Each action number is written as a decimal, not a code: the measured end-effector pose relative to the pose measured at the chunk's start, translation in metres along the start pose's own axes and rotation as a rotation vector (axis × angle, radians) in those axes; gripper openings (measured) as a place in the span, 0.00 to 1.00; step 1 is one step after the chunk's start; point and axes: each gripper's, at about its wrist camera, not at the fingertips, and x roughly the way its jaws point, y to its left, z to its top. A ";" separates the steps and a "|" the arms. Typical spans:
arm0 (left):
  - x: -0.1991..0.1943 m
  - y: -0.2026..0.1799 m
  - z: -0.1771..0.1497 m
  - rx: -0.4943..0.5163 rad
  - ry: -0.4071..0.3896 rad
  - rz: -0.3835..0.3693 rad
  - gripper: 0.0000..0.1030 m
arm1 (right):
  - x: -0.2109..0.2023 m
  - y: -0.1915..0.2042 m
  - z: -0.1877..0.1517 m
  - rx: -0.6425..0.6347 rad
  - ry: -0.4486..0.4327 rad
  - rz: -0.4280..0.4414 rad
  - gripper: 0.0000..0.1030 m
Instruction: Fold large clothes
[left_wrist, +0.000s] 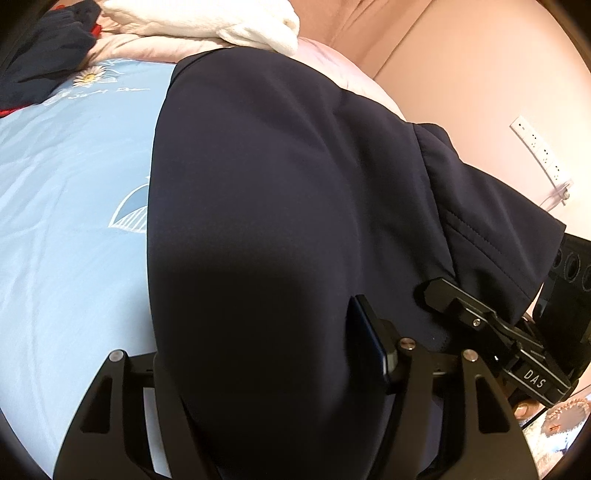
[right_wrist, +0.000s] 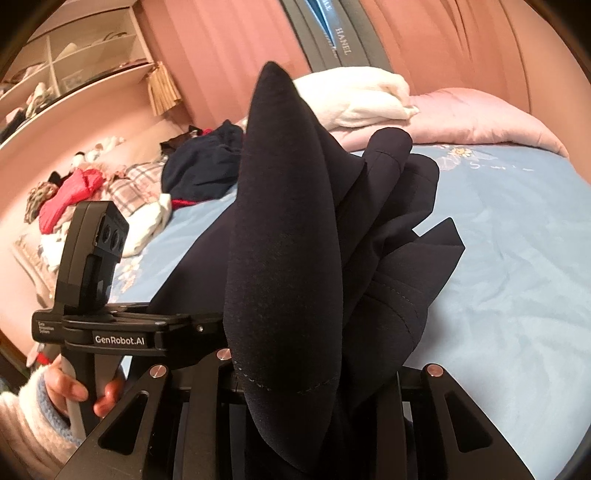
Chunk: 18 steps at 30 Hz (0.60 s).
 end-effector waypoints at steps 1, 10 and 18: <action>0.004 -0.002 0.002 -0.001 -0.003 0.004 0.63 | -0.002 0.003 -0.002 -0.004 0.000 0.004 0.31; -0.022 0.013 -0.006 -0.029 -0.044 0.042 0.63 | 0.001 0.029 0.000 -0.048 0.003 0.048 0.31; -0.036 0.018 -0.001 -0.058 -0.078 0.071 0.63 | 0.020 0.050 0.015 -0.082 0.007 0.084 0.31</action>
